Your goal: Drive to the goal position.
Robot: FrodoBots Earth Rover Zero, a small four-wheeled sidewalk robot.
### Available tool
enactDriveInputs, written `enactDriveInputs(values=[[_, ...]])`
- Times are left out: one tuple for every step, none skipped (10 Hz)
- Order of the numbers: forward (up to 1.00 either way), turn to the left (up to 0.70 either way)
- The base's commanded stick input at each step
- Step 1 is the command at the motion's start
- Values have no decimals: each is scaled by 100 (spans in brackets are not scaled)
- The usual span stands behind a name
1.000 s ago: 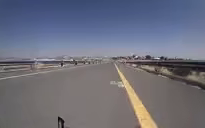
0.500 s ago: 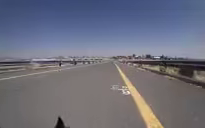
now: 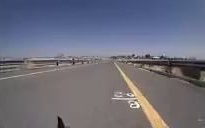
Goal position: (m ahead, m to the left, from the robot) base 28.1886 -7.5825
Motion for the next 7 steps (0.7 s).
enactDriveInputs(values=[[100, 0], [100, 0], [100, 0], [100, 0], [100, 0], [100, 0], [100, 0]])
